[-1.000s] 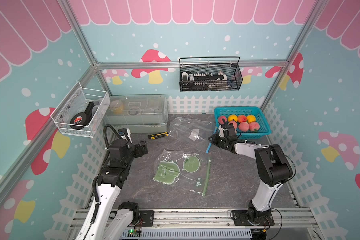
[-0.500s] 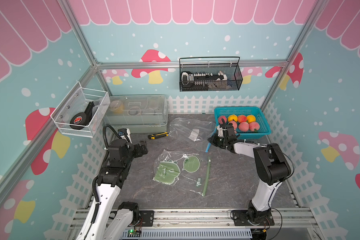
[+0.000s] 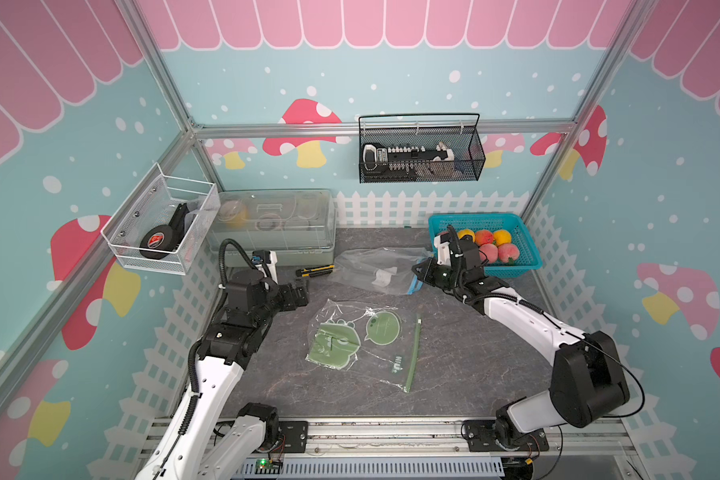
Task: Place the peach in a zip-top bag and seal the zipper
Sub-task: Open the zipper of the food storage bag at the center of the board.
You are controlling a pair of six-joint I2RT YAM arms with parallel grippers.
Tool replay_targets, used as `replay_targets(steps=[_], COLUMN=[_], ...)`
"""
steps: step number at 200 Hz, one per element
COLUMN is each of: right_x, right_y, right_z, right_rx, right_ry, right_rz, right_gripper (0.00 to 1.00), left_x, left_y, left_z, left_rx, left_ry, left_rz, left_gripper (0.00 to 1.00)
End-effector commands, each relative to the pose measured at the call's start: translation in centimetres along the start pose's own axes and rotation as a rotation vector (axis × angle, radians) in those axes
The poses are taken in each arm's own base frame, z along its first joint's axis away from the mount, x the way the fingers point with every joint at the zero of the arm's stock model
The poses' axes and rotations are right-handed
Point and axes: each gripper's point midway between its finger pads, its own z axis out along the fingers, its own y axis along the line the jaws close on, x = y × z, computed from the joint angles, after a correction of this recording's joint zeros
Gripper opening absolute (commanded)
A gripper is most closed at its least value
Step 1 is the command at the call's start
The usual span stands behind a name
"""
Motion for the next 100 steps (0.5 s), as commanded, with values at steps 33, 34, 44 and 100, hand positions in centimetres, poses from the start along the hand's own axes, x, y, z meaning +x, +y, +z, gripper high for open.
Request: replay_targets(steps=[33, 34, 44, 100], right_x=[1.3, 1.3, 1.4, 1.6], right_y=[2.4, 2.4, 2.9, 5.5], right_z=[-2.8, -2.8, -3.0, -3.4], right_rx=[0.072, 0.072, 0.066, 0.035], right_ry=[0.013, 0.013, 0.007, -0.017], right_rz=[-0.016, -0.015, -0.009, 0.043], right_gripper=[0.00, 0.00, 0.00, 0.00], left_x=[0.6, 0.7, 1.0, 2.8], left_y=[-10.6, -10.7, -12.3, -19.1], left_z=[0.5, 0.5, 0.9, 3.5], left_rx=[0.252, 0.254, 0.282, 0.404], left_ry=[0.091, 0.094, 0.107, 0.207], left_rz=[0.088, 0.091, 0.119, 0.244], left_gripper=[0.98, 0.98, 0.97, 0.80])
